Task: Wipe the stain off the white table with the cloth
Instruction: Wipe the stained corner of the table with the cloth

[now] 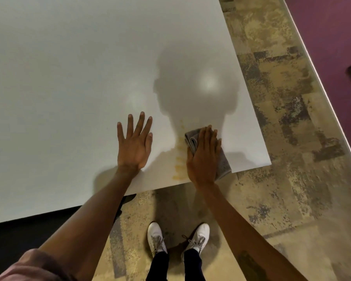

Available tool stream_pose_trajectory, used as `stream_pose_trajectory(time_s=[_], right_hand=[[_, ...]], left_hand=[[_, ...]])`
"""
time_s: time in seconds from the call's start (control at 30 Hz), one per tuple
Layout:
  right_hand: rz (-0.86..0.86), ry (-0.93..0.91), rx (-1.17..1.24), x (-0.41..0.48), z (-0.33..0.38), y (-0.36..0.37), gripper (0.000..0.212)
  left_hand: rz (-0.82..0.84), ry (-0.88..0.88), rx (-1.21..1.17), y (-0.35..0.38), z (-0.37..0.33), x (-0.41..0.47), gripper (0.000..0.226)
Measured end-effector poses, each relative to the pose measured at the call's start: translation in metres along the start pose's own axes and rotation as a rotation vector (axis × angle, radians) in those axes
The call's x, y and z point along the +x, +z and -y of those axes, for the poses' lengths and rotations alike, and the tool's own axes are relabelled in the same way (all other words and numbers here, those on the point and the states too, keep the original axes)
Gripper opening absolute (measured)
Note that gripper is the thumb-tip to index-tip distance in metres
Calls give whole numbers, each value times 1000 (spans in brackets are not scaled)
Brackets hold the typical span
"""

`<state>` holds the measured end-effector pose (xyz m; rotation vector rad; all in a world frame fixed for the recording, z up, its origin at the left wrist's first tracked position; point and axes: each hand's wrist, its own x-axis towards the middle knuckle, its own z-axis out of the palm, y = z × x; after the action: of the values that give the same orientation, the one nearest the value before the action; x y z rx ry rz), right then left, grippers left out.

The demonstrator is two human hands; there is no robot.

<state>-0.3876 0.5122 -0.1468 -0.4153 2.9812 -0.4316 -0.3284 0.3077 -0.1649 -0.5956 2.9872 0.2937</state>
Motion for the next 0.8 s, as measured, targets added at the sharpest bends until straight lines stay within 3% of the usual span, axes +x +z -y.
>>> stream_pose_trajectory(time_s=[0.4, 0.53, 0.8], right_hand=[[13, -158, -51, 102, 43, 9, 64], [45, -218, 68, 120, 42, 8, 72], [79, -293, 200, 110, 35, 3, 63]], left_hand=[[-50, 33, 40, 8, 6, 4, 60], [-46, 24, 35, 7, 6, 3, 59], [-41, -20, -33, 7, 3, 1, 55]])
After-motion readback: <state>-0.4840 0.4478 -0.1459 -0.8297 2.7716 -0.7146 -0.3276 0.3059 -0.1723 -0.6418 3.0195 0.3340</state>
